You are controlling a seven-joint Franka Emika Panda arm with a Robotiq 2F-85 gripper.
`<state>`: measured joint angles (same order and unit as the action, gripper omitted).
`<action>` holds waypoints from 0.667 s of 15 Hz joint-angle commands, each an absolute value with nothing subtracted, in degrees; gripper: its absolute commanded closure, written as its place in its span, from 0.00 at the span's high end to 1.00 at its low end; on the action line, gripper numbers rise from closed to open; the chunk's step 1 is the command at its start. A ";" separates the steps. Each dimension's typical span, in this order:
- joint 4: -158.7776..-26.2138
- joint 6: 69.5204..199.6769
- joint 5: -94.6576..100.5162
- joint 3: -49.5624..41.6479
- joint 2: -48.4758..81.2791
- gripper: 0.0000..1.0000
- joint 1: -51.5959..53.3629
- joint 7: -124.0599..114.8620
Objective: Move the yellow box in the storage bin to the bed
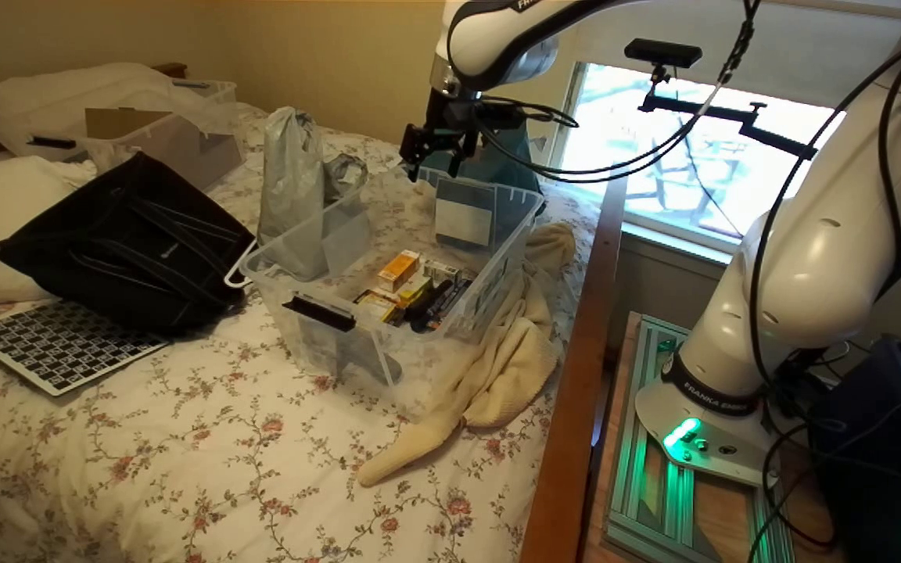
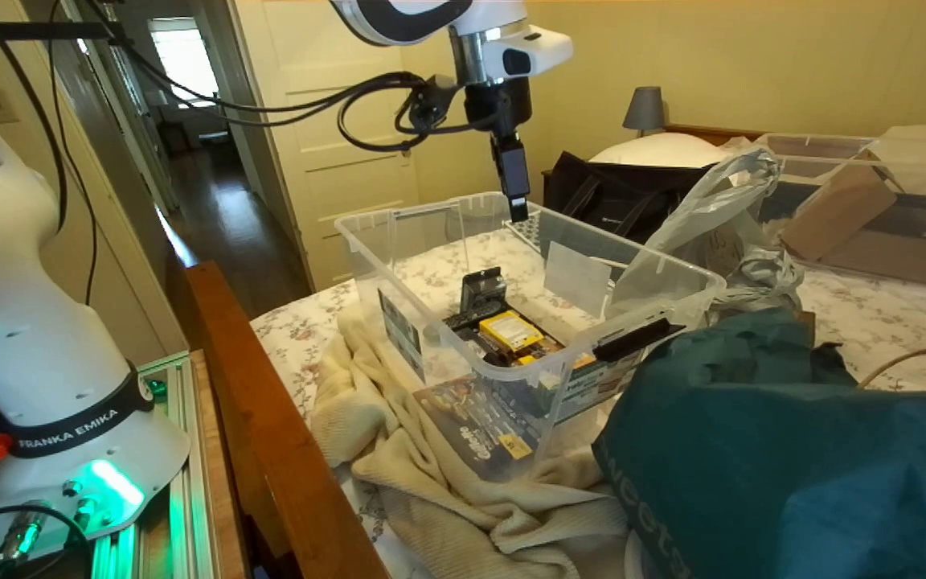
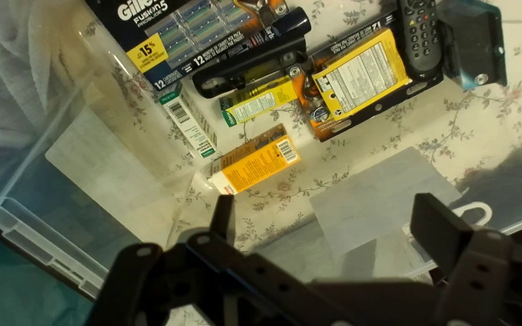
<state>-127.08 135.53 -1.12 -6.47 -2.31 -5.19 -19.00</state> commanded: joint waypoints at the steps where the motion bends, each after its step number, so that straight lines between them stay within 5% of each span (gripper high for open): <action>1: -124.74 135.57 -3.95 -6.08 -0.15 1.00 -5.69 -27.41; 10: -120.72 136.55 -4.72 -6.98 6.81 1.00 -5.12 -53.04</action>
